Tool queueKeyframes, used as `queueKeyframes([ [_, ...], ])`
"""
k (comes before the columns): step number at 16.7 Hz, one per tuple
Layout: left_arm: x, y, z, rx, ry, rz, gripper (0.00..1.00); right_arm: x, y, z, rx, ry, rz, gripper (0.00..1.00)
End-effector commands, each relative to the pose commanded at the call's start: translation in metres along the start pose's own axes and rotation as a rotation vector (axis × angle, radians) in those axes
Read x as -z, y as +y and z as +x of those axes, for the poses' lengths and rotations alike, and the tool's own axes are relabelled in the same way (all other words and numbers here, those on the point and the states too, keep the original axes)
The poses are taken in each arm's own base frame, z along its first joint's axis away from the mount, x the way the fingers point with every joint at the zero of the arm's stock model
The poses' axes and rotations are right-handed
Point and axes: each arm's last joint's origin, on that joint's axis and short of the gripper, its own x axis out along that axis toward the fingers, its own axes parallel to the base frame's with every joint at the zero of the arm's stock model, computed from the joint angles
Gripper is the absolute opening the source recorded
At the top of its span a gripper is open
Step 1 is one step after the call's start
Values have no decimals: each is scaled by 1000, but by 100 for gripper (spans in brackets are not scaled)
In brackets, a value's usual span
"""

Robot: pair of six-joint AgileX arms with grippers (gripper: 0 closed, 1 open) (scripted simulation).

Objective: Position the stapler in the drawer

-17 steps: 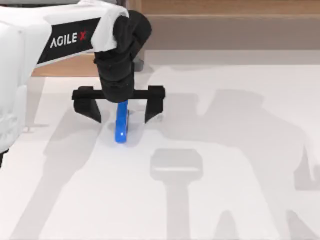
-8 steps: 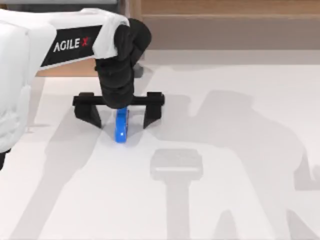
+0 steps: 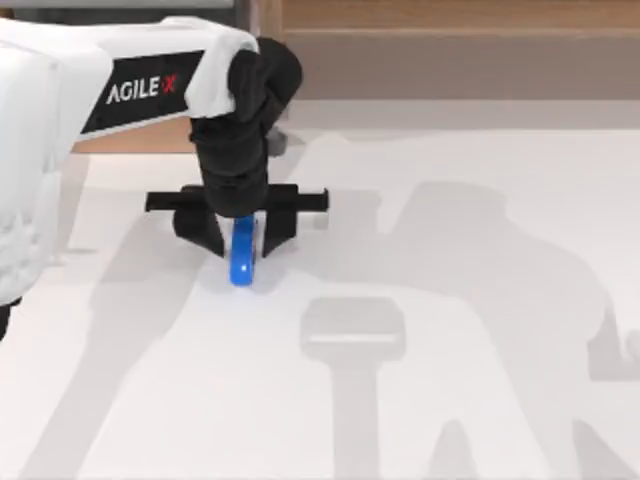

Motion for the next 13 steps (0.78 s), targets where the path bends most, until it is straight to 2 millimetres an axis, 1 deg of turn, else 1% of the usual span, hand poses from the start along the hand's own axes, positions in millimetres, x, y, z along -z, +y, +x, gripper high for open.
queueKeyframes([
  [2,0,0,0,0,0,0,2,0,0,0,0,0,0,100],
  [3,0,0,0,0,0,0,0,0,0,0,0,0,0,100],
  [10,0,0,0,0,0,0,0,0,0,0,0,0,0,100],
  [11,0,1,-6,3,-12,1,0,0,0,0,0,0,0,100],
  [13,-1,1,-11,4,-13,-1,0,0,0,0,0,0,0,100],
])
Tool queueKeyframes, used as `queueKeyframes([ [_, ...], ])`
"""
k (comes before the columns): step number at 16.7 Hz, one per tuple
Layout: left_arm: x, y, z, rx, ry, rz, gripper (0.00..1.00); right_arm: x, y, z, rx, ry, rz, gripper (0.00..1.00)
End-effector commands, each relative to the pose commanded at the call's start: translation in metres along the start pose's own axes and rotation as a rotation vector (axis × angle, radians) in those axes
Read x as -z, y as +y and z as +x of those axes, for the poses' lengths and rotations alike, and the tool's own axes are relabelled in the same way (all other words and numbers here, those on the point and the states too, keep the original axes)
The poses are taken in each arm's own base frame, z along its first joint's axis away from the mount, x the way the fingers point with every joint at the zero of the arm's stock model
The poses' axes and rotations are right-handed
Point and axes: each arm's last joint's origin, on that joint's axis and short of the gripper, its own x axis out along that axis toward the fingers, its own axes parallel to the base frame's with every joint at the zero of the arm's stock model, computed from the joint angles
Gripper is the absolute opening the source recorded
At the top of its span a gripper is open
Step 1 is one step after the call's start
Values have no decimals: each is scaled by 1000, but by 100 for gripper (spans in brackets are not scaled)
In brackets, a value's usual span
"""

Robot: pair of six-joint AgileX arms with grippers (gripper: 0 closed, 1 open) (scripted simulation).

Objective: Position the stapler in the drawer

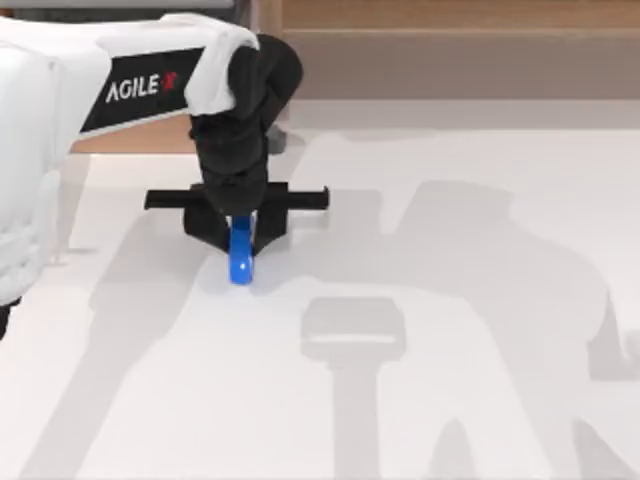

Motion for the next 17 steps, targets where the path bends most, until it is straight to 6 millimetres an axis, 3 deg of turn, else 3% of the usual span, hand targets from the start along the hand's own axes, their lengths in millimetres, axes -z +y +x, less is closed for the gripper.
queueKeyframes([
  [6,0,0,-24,-2,2,1,0,0,0,0,0,0,0,100],
  [12,-2,4,-30,-2,-7,2,0,0,0,0,0,0,0,100],
  [14,-11,23,-55,1,-53,-4,0,0,0,0,0,0,0,100],
  [17,-28,82,-108,-14,-152,-37,0,0,0,0,0,0,0,100],
])
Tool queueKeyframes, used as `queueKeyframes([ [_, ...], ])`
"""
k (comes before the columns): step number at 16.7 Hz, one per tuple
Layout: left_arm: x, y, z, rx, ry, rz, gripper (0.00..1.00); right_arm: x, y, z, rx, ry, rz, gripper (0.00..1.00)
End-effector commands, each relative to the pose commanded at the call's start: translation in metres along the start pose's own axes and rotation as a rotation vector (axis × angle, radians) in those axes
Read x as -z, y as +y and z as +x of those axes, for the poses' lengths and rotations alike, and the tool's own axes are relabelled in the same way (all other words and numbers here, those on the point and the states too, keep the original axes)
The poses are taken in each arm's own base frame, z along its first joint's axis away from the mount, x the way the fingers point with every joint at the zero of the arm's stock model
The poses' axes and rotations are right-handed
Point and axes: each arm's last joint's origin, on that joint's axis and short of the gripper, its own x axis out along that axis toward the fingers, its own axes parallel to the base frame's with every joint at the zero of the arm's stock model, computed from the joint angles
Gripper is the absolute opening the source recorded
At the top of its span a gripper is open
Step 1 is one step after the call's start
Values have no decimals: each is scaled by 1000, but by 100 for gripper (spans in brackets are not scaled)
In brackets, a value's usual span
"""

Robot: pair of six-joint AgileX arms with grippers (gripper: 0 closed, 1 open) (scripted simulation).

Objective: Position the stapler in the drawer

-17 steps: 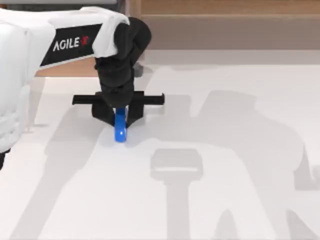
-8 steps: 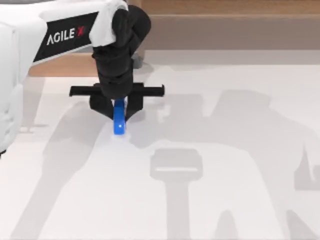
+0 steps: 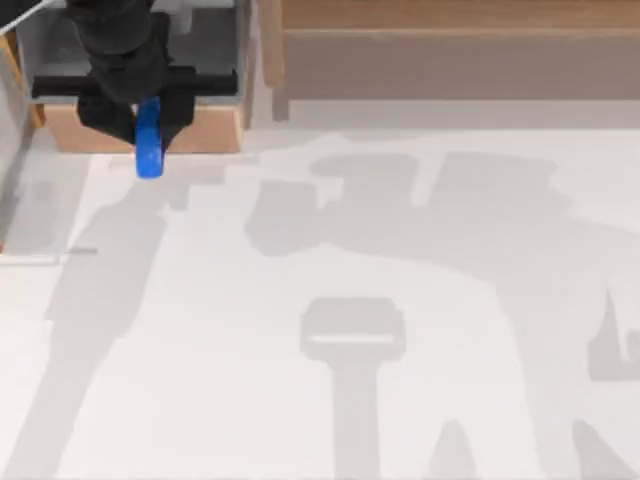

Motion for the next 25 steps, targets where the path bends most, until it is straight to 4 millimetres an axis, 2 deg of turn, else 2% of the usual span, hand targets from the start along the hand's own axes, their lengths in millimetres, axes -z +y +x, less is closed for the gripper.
queueKeyframes([
  [2,-16,52,-26,-35,-54,-34,0,0,0,0,0,0,0,100],
  [5,-34,140,-38,-106,-83,-86,0,0,0,0,0,0,0,100],
  [8,-42,222,-23,-150,-64,-111,0,0,0,0,0,0,0,100],
  [10,-43,259,5,-138,-14,-97,0,0,0,0,0,0,0,100],
  [11,-43,271,22,-119,22,-79,0,0,0,0,0,0,0,100],
  [14,-40,284,65,-44,120,-1,0,0,0,0,0,0,0,100],
  [16,-39,283,77,-11,159,41,0,0,0,0,0,0,0,100],
  [25,-38,283,84,-7,165,52,0,0,0,0,0,0,0,100],
])
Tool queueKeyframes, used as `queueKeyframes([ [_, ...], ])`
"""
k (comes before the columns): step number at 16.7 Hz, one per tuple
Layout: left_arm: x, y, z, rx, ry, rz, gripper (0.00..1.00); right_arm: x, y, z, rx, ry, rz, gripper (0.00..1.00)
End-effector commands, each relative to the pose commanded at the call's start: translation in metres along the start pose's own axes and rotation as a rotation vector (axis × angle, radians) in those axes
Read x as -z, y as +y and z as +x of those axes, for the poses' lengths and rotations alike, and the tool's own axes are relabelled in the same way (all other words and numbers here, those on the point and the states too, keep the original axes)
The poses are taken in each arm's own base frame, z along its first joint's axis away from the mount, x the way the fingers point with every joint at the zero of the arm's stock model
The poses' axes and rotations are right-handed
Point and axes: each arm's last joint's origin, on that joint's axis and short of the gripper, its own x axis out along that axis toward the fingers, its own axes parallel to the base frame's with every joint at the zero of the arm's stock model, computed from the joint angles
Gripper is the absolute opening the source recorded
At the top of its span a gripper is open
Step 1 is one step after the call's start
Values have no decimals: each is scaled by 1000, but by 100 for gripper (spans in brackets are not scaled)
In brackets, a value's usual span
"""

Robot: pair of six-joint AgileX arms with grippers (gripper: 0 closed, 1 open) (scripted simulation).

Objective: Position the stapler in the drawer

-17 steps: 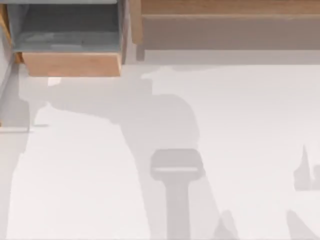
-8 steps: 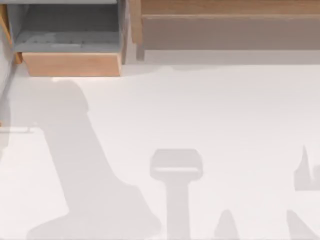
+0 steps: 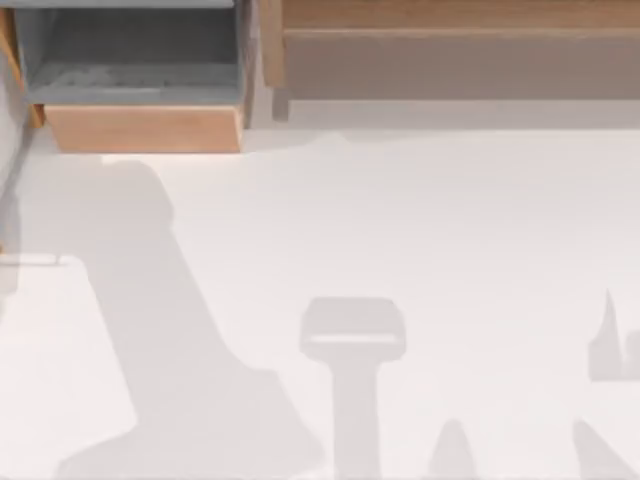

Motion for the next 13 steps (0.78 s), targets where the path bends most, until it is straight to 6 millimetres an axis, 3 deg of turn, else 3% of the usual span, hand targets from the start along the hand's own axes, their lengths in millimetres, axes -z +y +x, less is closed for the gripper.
queueKeyframes([
  [6,1,0,4,4,2,-2,0,0,0,0,0,0,0,100],
  [13,1,0,4,4,2,-2,53,0,0,0,0,0,0,100],
])
